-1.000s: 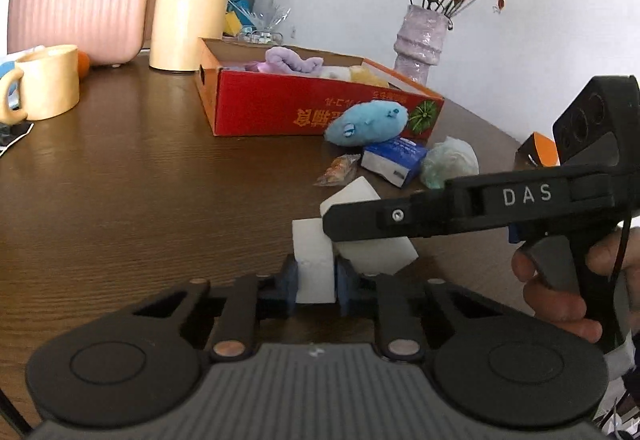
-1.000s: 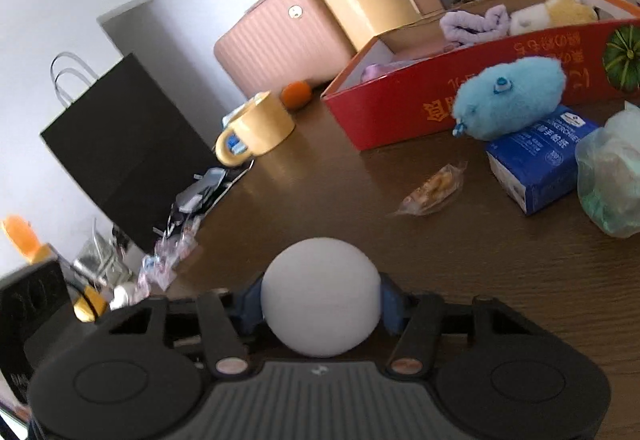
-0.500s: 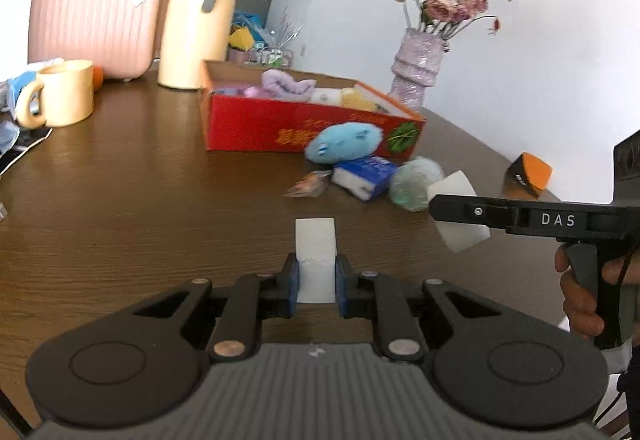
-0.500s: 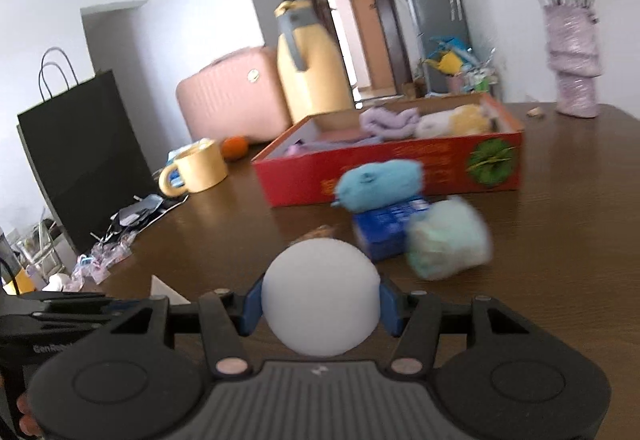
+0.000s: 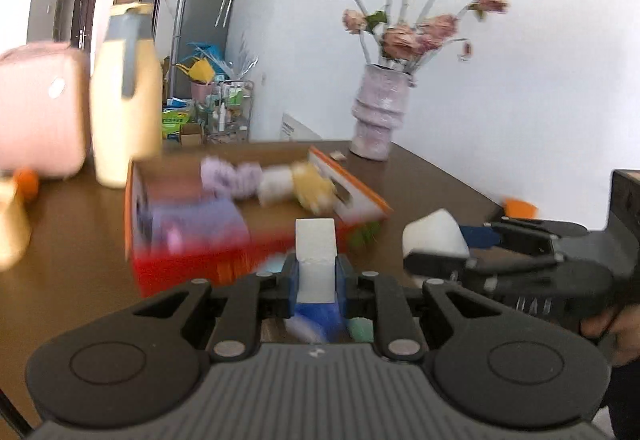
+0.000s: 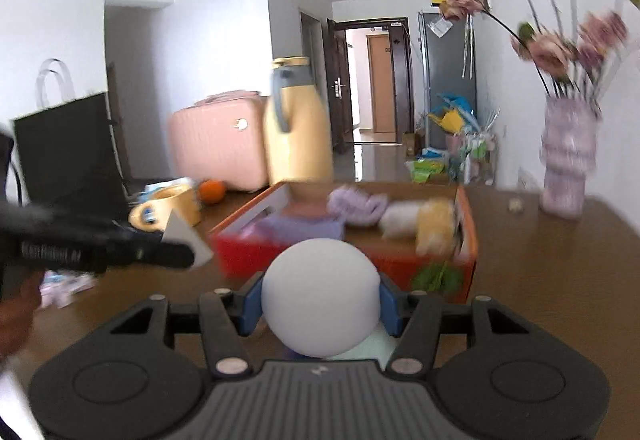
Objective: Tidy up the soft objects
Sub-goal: 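Carry both sponges into the box and open both grippers, then withdraw both grippers from the box back to the pile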
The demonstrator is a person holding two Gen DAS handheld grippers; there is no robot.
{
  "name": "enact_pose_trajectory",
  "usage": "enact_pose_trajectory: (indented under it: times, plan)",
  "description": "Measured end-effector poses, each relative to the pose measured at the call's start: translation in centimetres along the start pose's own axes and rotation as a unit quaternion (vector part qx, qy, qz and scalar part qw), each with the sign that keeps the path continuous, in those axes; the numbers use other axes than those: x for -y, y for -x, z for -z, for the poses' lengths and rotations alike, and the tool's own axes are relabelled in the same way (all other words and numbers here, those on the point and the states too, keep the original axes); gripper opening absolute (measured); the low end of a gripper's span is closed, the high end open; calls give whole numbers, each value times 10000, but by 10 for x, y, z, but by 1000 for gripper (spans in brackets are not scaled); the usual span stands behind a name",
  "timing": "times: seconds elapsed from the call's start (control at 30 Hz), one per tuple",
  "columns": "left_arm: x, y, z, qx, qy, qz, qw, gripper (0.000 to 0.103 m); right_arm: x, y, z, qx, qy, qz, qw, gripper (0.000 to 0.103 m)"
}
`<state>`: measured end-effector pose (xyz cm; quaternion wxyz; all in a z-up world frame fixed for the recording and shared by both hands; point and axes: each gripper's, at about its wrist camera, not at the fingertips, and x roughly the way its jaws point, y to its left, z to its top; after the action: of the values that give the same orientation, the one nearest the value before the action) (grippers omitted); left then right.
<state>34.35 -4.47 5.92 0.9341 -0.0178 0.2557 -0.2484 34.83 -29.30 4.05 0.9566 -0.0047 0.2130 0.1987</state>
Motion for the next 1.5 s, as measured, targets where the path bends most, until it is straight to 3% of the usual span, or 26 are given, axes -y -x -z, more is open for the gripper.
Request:
enact_pose_trajectory:
  times: [0.17, 0.37, 0.4, 0.43, 0.47, 0.57, 0.63, 0.7, 0.9, 1.1, 1.23, 1.33, 1.5]
  plan:
    - [-44, -118, -83, -705, 367, -98, 9968, 19, 40, -108, -61, -573, -44, 85, 9983, 57]
    - [-91, -239, -111, -1426, 803, -501, 9852, 20, 60, -229, -79, -1443, 451, 588, 9868, 57]
    - [-98, -254, -111, -1560, 887, -449, 9827, 27, 59, -242, -76, -1582, 557, 588, 9841, 57]
    - [-103, -267, -109, -1678, 935, -445, 9804, 48, 59, -256, -76, -1736, 665, 576, 9809, 57]
    - [-107, -275, -108, -1707, 965, -507, 9793, 58, 58, -267, -75, -1842, 754, 594, 9782, 57]
    - [-110, -286, -101, -1643, 824, -700, 9805, 62, 58, -286, -73, -2022, 947, 809, 9714, 60]
    - [-113, -288, -99, -1653, 810, -638, 9808, 62, 58, -289, -76, -2054, 874, 714, 9722, 70]
    - [-115, -285, -99, -1625, 857, -662, 9808, 63, 58, -285, -80, -2023, 768, 582, 9746, 80]
    - [-109, -238, -120, -1350, 775, -763, 9849, 66, 60, -240, -99, -1727, 907, 828, 9773, 81]
    - [-94, -135, -135, -817, 403, -1039, 9904, 81, 71, -141, -127, -1229, 951, 1047, 9823, 85]
    - [-92, -63, -126, -469, 280, -1390, 9888, 87, 81, -71, -136, -939, 700, 1094, 9871, 86]
    - [-85, -19, -119, -195, 192, -1620, 9864, 87, 83, -34, -139, -759, 327, 1034, 9912, 86]
    - [-69, 30, -114, 77, 195, -1656, 9860, 87, 67, 0, -139, -691, 114, 816, 9942, 86]
